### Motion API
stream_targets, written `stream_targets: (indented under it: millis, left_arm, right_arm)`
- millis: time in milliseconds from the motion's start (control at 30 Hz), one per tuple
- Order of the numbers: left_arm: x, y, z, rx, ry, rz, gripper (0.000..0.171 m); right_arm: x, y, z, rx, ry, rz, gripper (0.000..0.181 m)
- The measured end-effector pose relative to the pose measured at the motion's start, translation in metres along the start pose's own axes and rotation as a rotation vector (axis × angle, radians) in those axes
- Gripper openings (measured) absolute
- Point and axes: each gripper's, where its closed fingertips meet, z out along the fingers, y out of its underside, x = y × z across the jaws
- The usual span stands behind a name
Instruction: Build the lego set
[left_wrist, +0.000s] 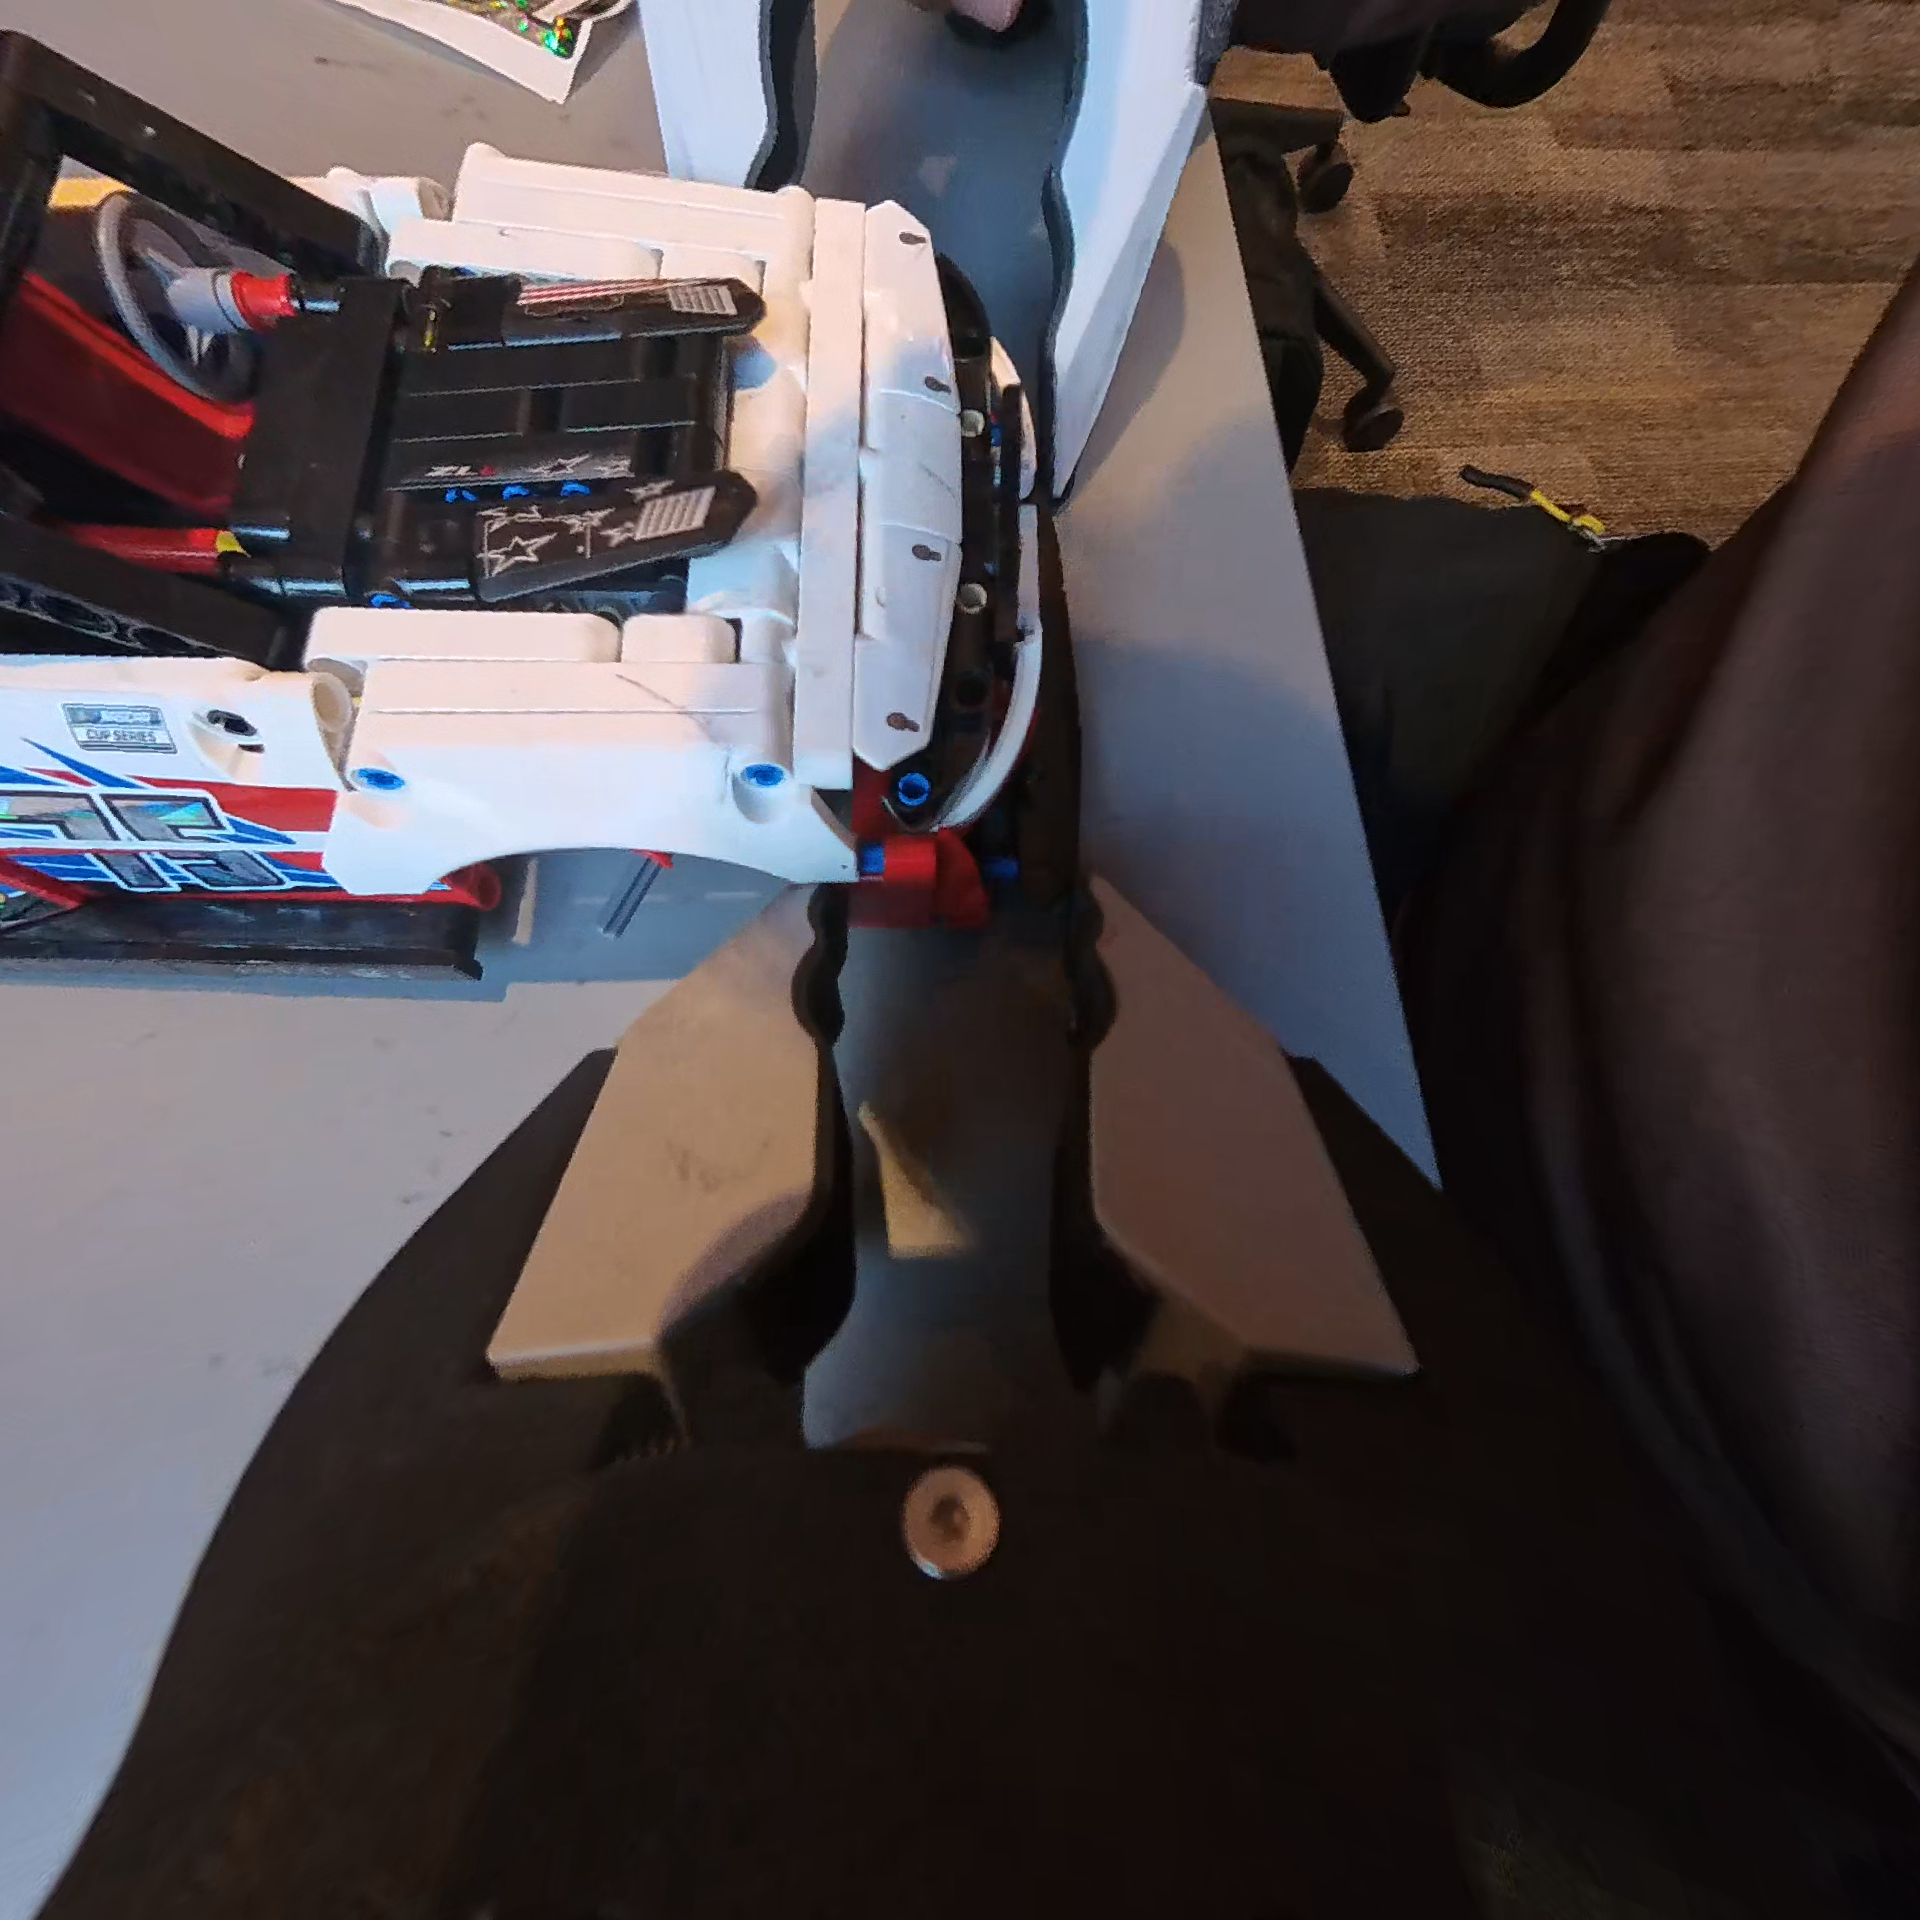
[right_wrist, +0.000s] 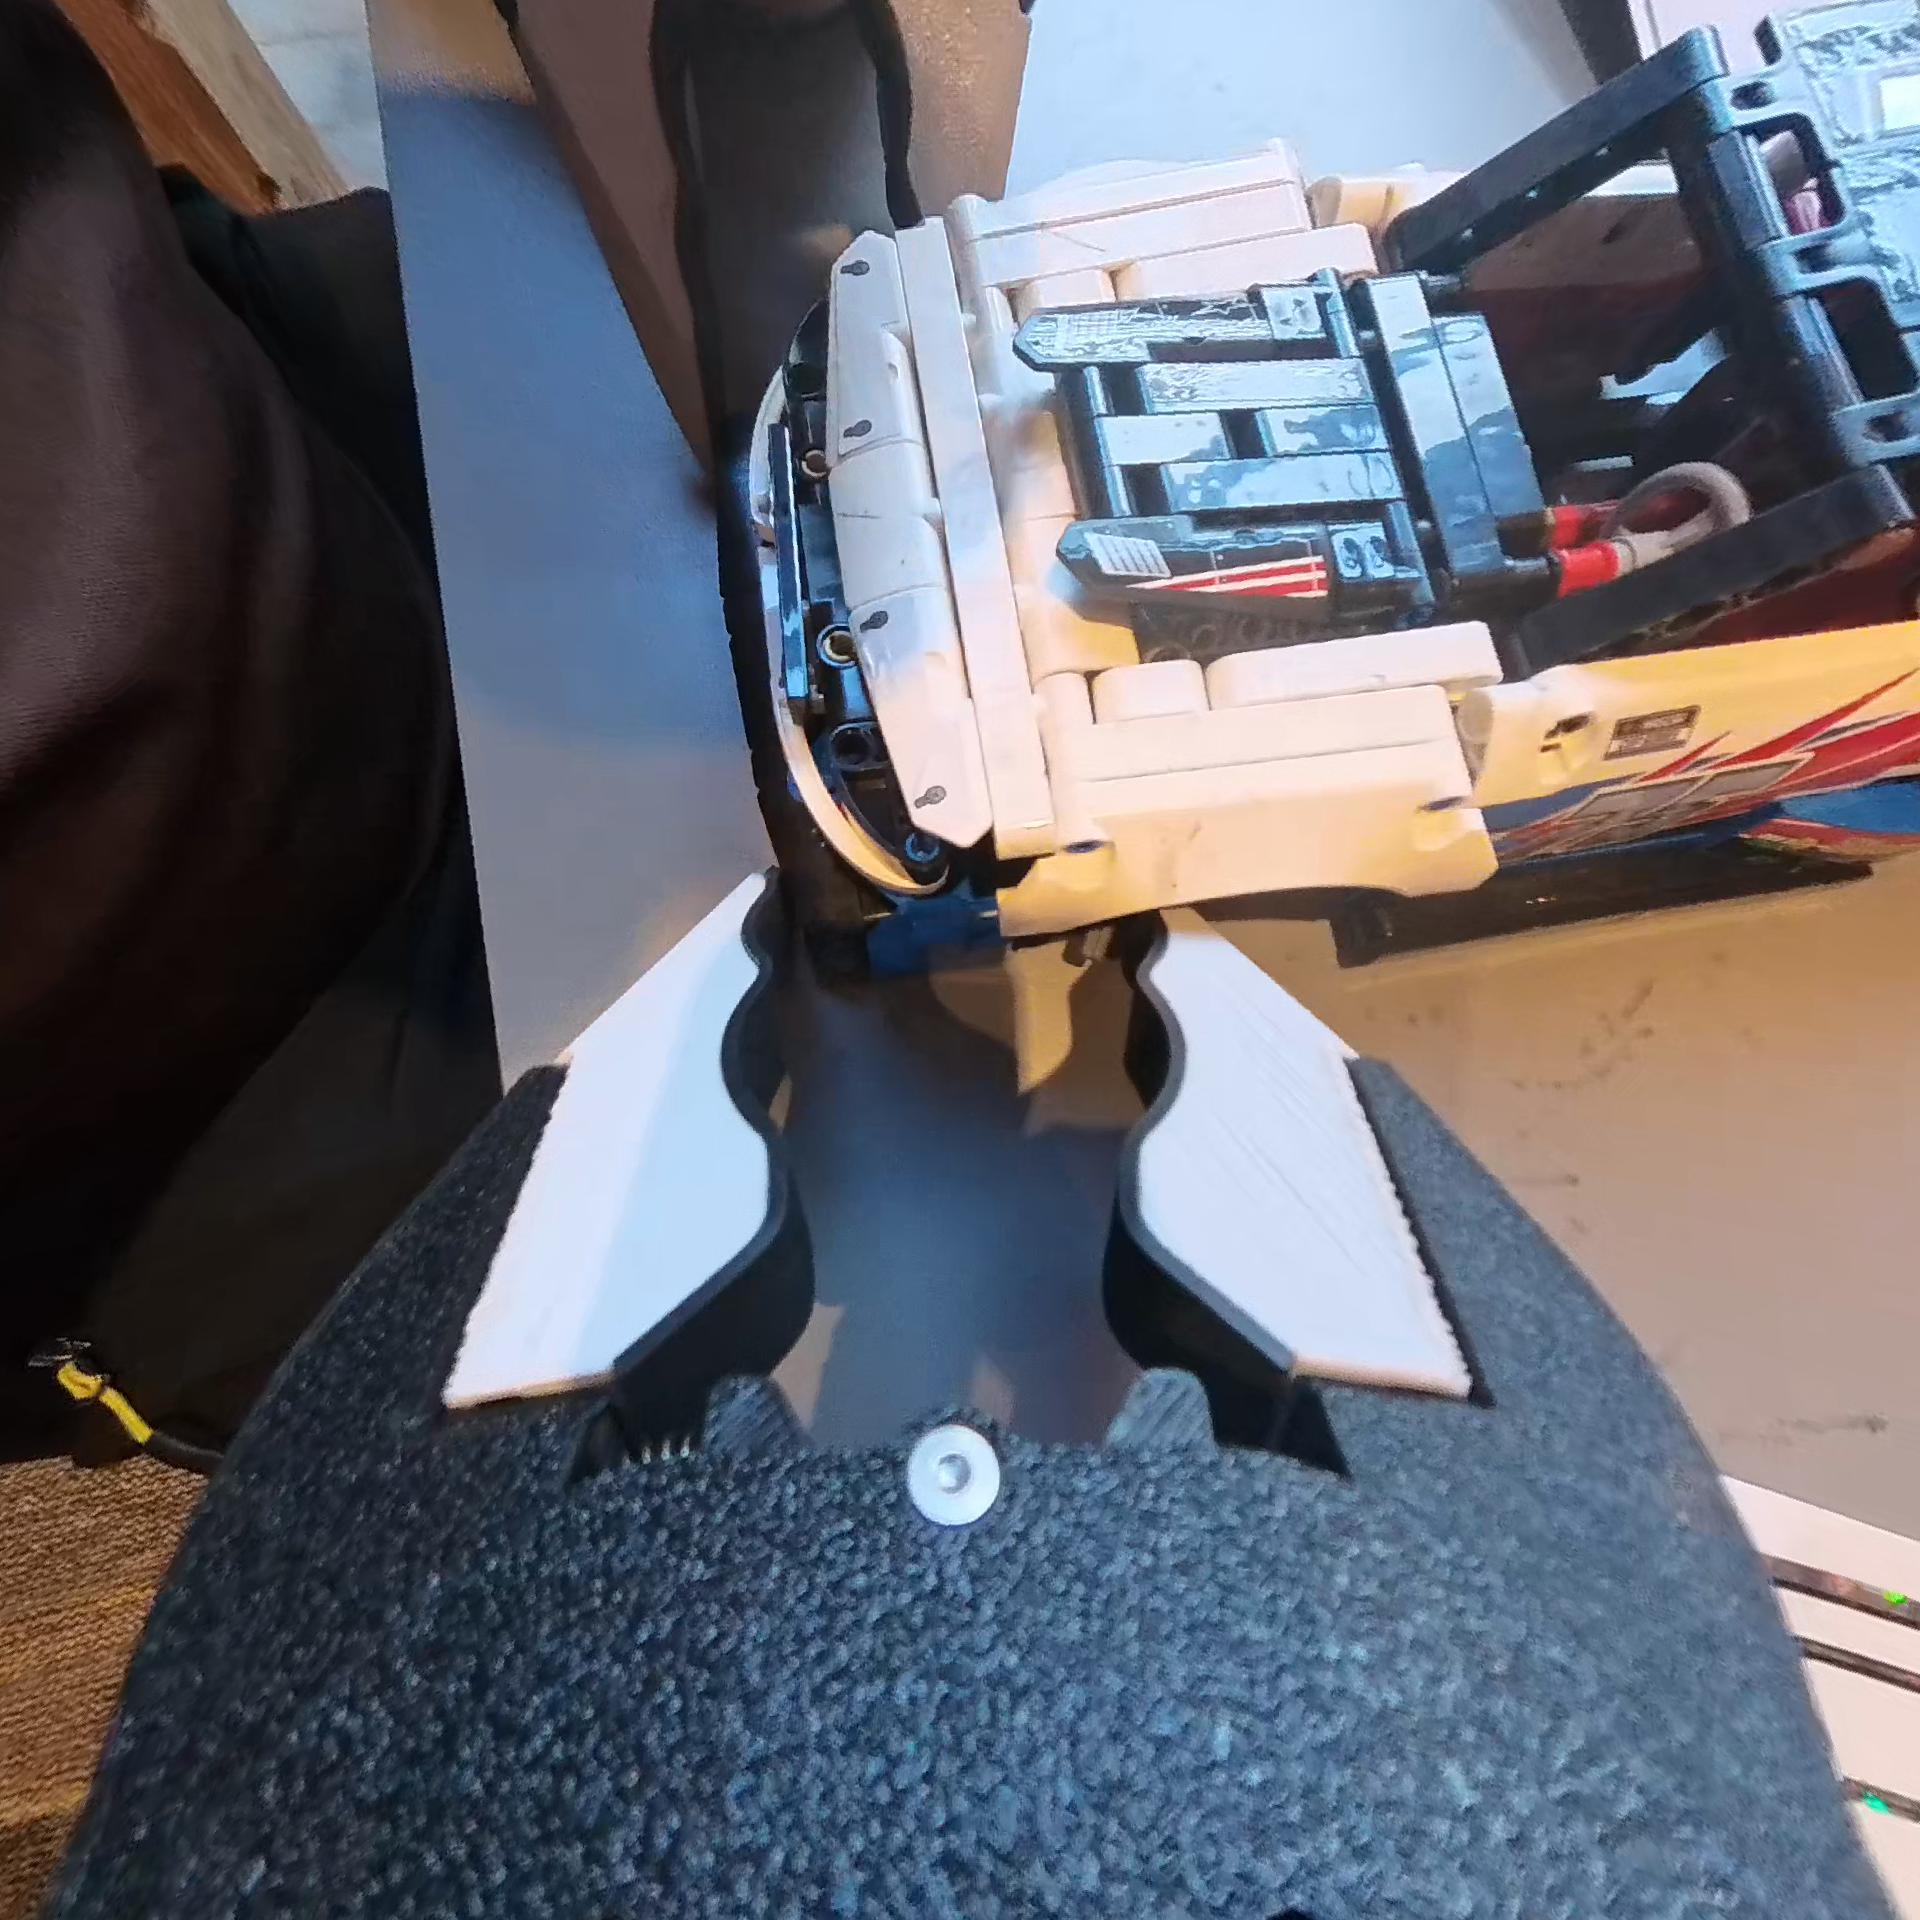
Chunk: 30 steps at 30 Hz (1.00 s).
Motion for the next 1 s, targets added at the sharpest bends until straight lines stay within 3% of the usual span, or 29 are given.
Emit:
stream_targets:
  millis: [300, 600, 833, 900, 1000]
  left_arm:
    - [0.000, -0.001, 0.000, -0.001, 0.016, -0.005, 0.035]
    - [0.000, 0.000, 0.000, 0.008, -0.017, 0.016, 0.041]
    - [0.000, -0.002, -0.002, 0.030, 0.033, -0.099, 0.041]
    - [0.000, 0.001, -0.006, 0.033, 0.025, -0.120, 0.042]
    - [0.001, 0.008, -0.013, 0.031, -0.003, -0.112, 0.052]
  right_arm:
    - [0.000, 0.000, 0.000, 0.005, 0.001, 0.008, 0.060]
    - [0.002, 0.000, -0.001, 0.010, 0.004, 0.011, 0.063]
    - [0.003, 0.000, -0.003, 0.011, 0.041, -0.004, 0.064]
    - [0.003, 0.002, -0.006, -0.001, 0.074, 0.010, 0.063]
    - [0.007, 0.002, -0.022, -0.029, 0.249, -0.010, 0.064]
